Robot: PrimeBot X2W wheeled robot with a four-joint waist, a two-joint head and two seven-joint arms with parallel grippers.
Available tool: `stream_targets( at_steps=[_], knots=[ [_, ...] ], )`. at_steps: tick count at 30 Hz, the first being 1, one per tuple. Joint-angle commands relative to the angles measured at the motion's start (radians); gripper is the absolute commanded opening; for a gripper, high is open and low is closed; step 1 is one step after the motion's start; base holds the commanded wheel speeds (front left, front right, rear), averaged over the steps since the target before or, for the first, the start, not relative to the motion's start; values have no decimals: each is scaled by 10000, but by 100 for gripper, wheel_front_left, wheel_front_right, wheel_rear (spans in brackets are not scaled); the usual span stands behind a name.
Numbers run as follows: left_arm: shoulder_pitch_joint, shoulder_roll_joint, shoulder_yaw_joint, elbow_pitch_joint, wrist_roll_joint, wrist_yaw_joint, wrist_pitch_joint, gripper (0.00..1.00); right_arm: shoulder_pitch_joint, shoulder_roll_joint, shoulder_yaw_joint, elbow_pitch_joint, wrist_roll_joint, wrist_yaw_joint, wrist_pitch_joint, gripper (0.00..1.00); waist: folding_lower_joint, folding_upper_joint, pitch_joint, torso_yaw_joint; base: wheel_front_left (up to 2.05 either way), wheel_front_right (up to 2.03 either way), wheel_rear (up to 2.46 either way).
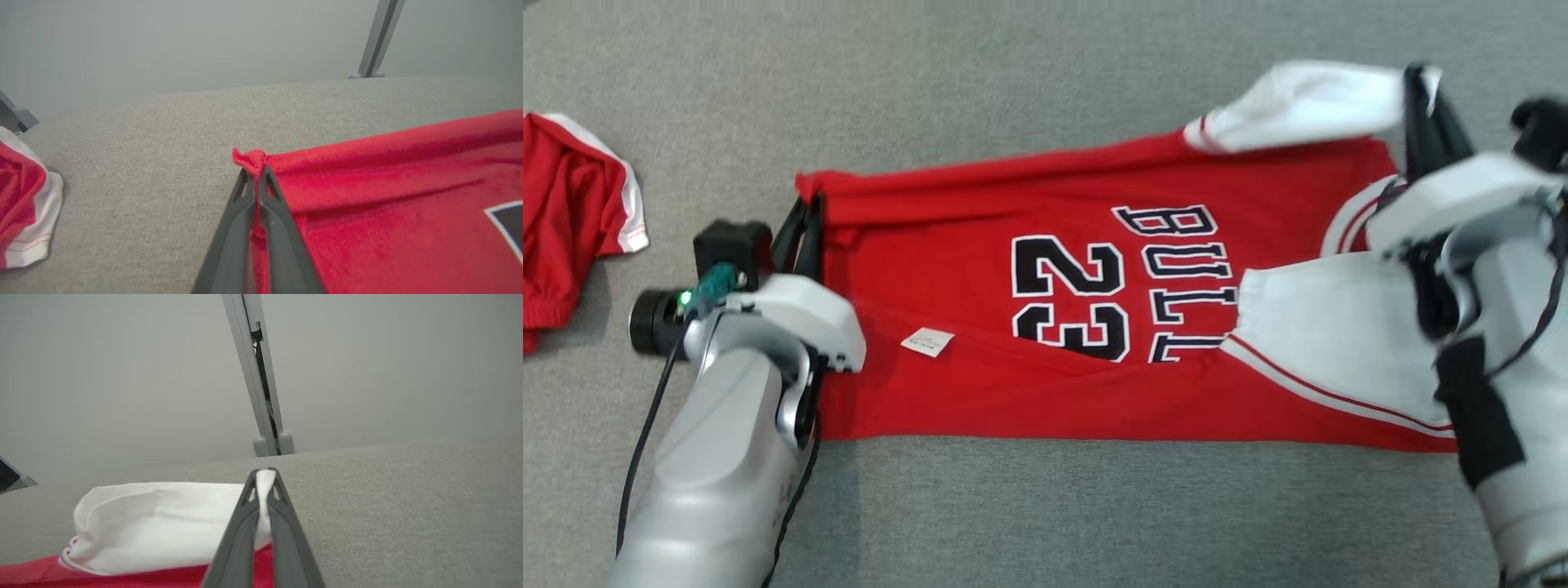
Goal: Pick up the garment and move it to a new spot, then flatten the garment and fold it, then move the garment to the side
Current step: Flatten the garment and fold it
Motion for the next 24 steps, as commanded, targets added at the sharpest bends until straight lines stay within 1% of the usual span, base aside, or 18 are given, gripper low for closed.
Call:
stream_targets(
  at_steps=[1,5,9,15,23,24],
  knots=[
    [310,79,163,78,128,-49,-47,0,659,-3,151,-393,379,-6,-41,0,-1,0,-414,-340,0,0,0],
    [1095,87,514,225,187,-87,-48,0,2190,111,673,-1267,1266,-5,-43,0,-1,0,-875,-594,0,0,0],
    [1874,16,845,214,237,-115,-48,0,3267,170,1077,-1713,1923,-5,-40,0,-1,0,-1295,-822,0,0,0],
    [2691,-269,1131,243,459,-151,-48,0,4158,173,1284,-1590,2315,-5,3,0,-1,0,-1677,-912,0,0,0],
    [3311,-497,1414,203,732,-127,-34,0,4613,180,1183,-1355,2414,-5,-20,0,-1,0,-1942,-845,0,0,0],
    [3403,-519,1481,195,745,-106,-32,3,4678,190,1173,-1325,2414,-5,-24,0,-1,0,-1988,-833,0,0,0]
  ],
)
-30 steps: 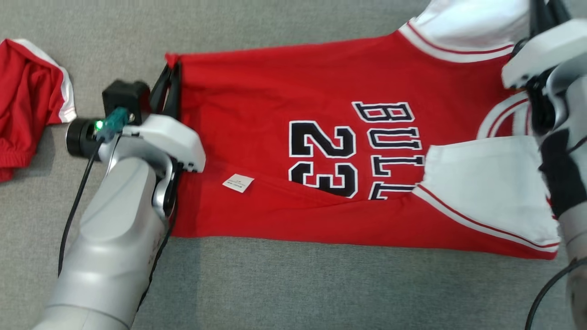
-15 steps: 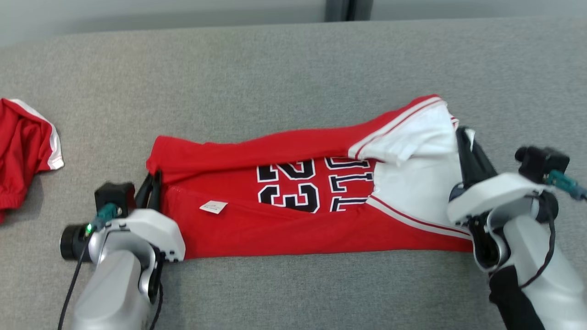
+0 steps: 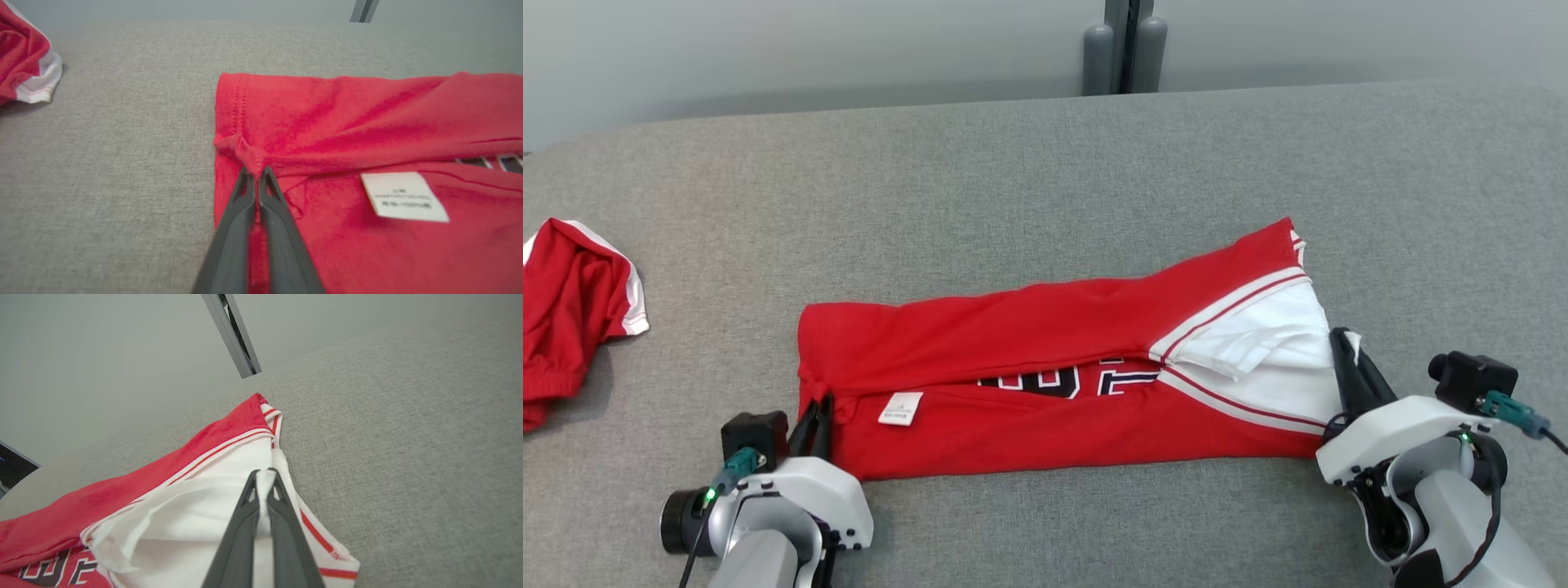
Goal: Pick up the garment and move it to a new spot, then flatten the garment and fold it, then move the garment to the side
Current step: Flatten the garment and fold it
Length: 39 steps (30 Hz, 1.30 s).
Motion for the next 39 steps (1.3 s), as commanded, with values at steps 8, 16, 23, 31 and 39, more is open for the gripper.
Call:
stream_targets(
  at_steps=[8,16,23,31,39],
  knots=[
    [742,-33,627,-642,316,263,-15,100,440,4,-124,148,99,-3,-54,100,0,0,-295,79,0,0,0],
    [1553,-187,1240,-2246,733,433,-15,100,0,-216,-384,-238,-385,-3,-56,100,0,0,-158,274,0,0,0],
    [1799,-242,1161,-2580,826,337,-16,100,-720,-453,-302,1027,-1216,-3,1182,100,0,0,-135,660,0,0,0],
    [1774,-248,810,-2817,428,496,-16,100,-1019,-189,-175,2379,-1286,2,2615,100,0,0,-74,998,0,0,0],
    [1740,-246,693,-2923,343,521,-16,100,-806,243,286,2494,-504,34,2998,0,0,0,17,1116,0,0,0]
  ],
)
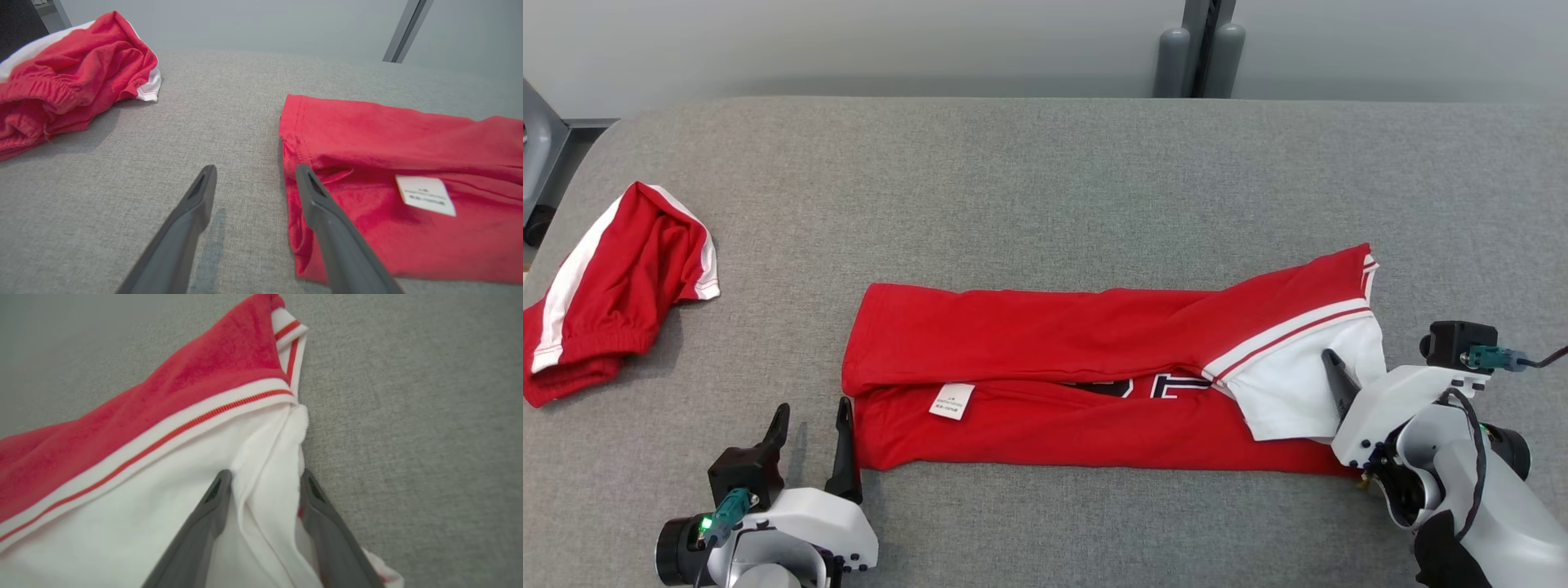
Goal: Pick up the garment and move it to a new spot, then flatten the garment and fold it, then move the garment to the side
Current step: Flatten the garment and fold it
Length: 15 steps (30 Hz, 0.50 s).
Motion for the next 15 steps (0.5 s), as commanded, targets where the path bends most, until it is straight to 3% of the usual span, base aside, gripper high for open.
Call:
stream_targets(
  at_steps=[1,15],
  knots=[
    [-44,41,-18,-45,-18,55,-20,100,437,454,270,259,115,80,246,0,0,-1,20,13,0,0,0],
    [163,40,-116,-36,-84,66,-20,100,374,-431,-549,93,1062,34,-1998,0,0,-1,-240,-378,0,0,0]
  ],
)
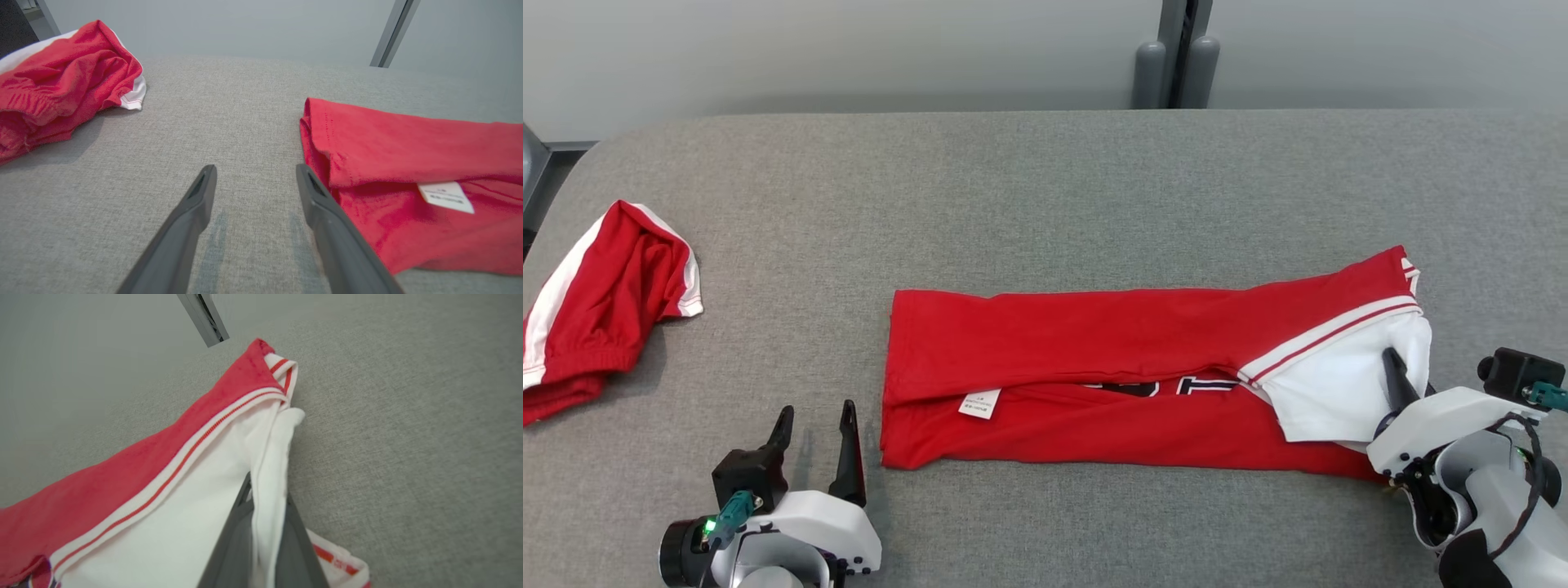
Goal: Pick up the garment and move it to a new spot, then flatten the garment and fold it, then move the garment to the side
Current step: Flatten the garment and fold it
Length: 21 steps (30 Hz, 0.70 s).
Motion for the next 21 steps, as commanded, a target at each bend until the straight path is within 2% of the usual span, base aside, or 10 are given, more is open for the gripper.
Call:
stream_targets(
  at_steps=[1,10,15,21],
  knots=[
    [122,40,-26,-11,-27,15,-20,100,111,-94,-30,-127,114,-24,-174,0,-1,0,-82,-100,0,0,0],
    [161,43,-273,12,-201,63,-20,100,735,472,1101,-1958,632,-13,-198,0,-1,0,-312,-202,0,0,0],
    [204,43,-486,-33,-299,91,-20,100,1386,748,2295,-3588,1289,-13,321,0,-1,0,-503,274,0,0,0],
    [232,43,-863,-61,-347,66,-20,100,1586,902,3328,-4493,1719,-13,851,0,-1,0,-573,1174,0,0,0]
  ],
)
